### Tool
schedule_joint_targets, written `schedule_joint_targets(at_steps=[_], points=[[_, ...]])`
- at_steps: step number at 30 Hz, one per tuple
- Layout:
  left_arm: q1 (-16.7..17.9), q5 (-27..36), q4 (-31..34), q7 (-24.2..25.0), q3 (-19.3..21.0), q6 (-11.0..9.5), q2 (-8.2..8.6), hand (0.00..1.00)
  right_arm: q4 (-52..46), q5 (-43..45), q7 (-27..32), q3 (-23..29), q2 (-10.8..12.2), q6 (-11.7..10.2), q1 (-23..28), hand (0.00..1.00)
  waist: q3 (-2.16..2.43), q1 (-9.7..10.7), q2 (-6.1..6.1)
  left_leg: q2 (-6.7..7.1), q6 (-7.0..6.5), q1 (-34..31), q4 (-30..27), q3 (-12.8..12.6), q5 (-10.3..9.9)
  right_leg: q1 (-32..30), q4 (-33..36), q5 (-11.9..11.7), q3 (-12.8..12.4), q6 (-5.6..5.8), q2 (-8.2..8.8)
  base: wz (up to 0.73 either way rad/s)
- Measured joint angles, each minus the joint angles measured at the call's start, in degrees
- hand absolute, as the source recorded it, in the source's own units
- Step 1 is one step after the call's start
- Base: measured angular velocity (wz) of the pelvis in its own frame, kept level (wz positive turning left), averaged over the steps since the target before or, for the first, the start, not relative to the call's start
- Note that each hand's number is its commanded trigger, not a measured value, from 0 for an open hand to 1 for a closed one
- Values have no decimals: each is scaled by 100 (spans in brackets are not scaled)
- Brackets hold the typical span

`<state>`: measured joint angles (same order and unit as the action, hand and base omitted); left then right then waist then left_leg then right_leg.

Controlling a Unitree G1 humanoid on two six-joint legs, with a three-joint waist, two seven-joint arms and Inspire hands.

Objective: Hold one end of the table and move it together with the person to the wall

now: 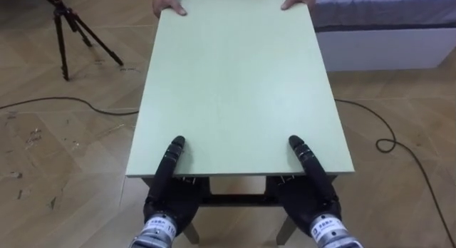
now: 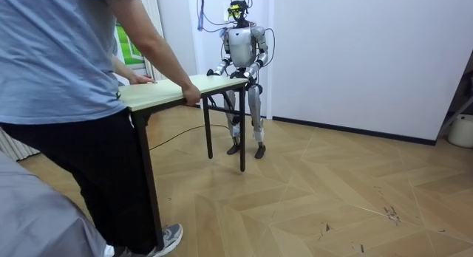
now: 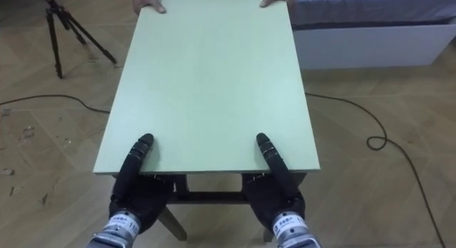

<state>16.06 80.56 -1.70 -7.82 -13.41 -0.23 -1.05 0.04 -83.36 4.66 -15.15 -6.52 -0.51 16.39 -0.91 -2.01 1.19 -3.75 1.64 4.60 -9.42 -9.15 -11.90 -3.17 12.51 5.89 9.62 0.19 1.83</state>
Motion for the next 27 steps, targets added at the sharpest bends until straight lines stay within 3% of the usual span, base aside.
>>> schedule_joint_targets(at_steps=[3, 7, 11, 13, 14, 15, 16, 18, 20, 22, 23, 25, 26, 27], points=[[0, 0, -1, 26, -36, -49, -25, 100, 0, 27, -30, -66, -47, -86, 10, 100, -1, -12, 0, -43, 19, -100, -103, 3, -15, -38, 18, 9, 43, -14, -18, 8], [118, 2, -2, 160, -65, -66, -64, 100, 6, 31, -150, -118, -60, -141, 126, 100, -1, -33, -11, -164, 133, -382, -705, 7, -164, -192, 343, 170, 82, -135, -47, 4], [408, 49, -1, 430, -154, -90, -146, 100, 19, 44, -416, -172, -110, -160, 405, 100, 8, -221, -49, -419, 170, -1142, -2171, 252, -171, -329, 545, 330, 37, -362, -213, -11], [416, 76, -1, 531, -163, -98, -180, 100, 20, 44, -513, -180, -116, -179, 428, 100, 14, -303, -51, -581, 351, -1621, -2791, 472, -57, -622, 671, 395, 119, -574, -287, -6], [433, 76, -1, 555, -163, -98, -177, 100, 17, 45, -520, -185, -123, -183, 435, 100, 12, -334, -43, -633, 368, -1694, -2988, 479, -43, -656, 695, 413, 155, -634, -303, -31], [520, 75, -1, 581, -188, -101, -171, 100, 19, 49, -526, -215, -127, -188, 483, 100, 19, -463, 14, -791, 372, -1753, -3857, 475, -14, -674, 766, 427, 171, -734, -408, -37], [623, 100, 5, 636, -207, -109, -178, 100, 19, 46, -544, -238, -161, -188, 542, 100, 47, -446, 69, -848, 375, -1694, -4585, 523, -12, -668, 810, 452, 197, -806, -489, -22], [616, 102, 39, 678, -219, -105, -193, 100, -5, 44, -586, -236, -176, -218, 555, 100, 38, -267, 119, -867, 382, -1558, -5042, 665, -13, -760, 866, 440, 397, -880, -533, 39], [615, 107, 169, 678, -226, -108, -222, 100, -35, 48, -662, -236, -199, -255, 505, 100, 37, -150, 145, -874, 414, -1270, -4983, 672, -31, -1003, 963, 407, 494, -930, -546, 37], [511, 154, 244, 693, -227, -110, -227, 100, -118, 49, -707, -227, -213, -325, 418, 100, -6, -124, 290, -852, 445, -837, -4610, 672, -50, -1350, 1067, 295, 569, -981, -586, 9], [483, 169, 258, 701, -227, -110, -235, 100, -133, 58, -713, -227, -212, -334, 380, 100, -5, -115, 324, -824, 481, -722, -4406, 696, -75, -1469, 1113, 260, 586, -991, -590, 3], [325, 213, 270, 726, -257, -138, -241, 100, -155, 43, -770, -225, -254, -423, 238, 100, -23, -59, 480, -746, 624, -340, -3297, 819, -332, -1870, 1166, 57, 698, -994, -589, 11], [291, 218, 270, 731, -263, -150, -240, 100, -155, 37, -782, -235, -262, -460, 206, 100, -13, -38, 499, -722, 629, -268, -2947, 816, -436, -1990, 1170, -19, 696, -989, -582, 15], [191, 257, 268, 735, -263, -173, -258, 100, -150, 13, -794, -239, -277, -488, 116, 100, -10, 20, 521, -672, 563, -167, -2309, 821, -726, -2215, 1164, -202, 697, -972, -534, 24]])
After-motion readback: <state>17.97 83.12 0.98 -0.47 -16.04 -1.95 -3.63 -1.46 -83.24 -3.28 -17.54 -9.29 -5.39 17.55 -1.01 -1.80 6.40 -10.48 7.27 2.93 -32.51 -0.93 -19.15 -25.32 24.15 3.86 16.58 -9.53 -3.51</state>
